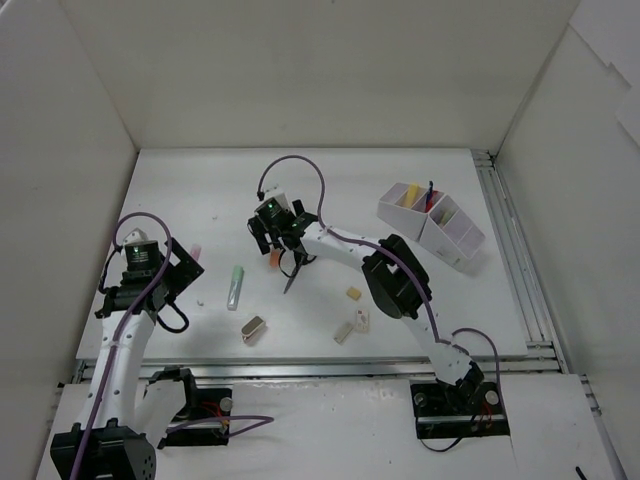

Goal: Sort the stationery into containers
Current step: Pick up the stationery from the center of the board.

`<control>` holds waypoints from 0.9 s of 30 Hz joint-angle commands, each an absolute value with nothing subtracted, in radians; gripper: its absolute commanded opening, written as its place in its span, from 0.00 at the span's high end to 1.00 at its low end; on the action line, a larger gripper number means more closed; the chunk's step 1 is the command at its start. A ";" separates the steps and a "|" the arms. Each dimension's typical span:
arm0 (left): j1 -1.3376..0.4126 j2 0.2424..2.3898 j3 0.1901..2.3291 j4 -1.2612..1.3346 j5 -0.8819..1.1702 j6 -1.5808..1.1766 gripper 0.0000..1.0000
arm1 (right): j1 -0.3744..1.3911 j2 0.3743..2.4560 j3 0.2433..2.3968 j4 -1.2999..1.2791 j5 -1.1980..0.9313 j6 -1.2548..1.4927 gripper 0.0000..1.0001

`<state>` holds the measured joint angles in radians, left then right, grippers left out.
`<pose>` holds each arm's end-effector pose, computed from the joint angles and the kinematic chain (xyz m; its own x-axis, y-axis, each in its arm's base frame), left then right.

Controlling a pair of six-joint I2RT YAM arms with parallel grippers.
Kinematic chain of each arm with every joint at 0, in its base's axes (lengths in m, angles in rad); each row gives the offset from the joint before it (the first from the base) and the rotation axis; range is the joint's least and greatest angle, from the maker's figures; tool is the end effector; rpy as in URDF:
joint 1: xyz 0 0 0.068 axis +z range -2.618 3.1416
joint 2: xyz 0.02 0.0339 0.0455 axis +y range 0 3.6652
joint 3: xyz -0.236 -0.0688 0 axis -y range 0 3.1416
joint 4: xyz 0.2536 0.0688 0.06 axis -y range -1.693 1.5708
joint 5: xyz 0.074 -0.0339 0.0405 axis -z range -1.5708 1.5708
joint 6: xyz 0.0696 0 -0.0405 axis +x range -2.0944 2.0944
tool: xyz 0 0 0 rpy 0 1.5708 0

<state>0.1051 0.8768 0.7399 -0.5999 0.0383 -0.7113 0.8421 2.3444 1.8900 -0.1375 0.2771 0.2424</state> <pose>0.2338 0.0220 0.2233 -0.4562 -0.7041 -0.5442 -0.4943 0.7090 -0.5030 0.3845 0.4022 0.1463 -0.4966 -0.2097 -0.8423 -0.4607 0.8861 0.0510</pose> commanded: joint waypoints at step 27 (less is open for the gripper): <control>0.046 0.976 0.769 -0.300 0.484 -0.519 0.01 | 0.881 1.935 1.493 0.164 -0.110 -0.105 0.92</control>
<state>0.0711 0.9527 0.7383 -0.4515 0.2718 -0.6067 0.8772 2.1590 1.5749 -0.0376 0.1017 0.0994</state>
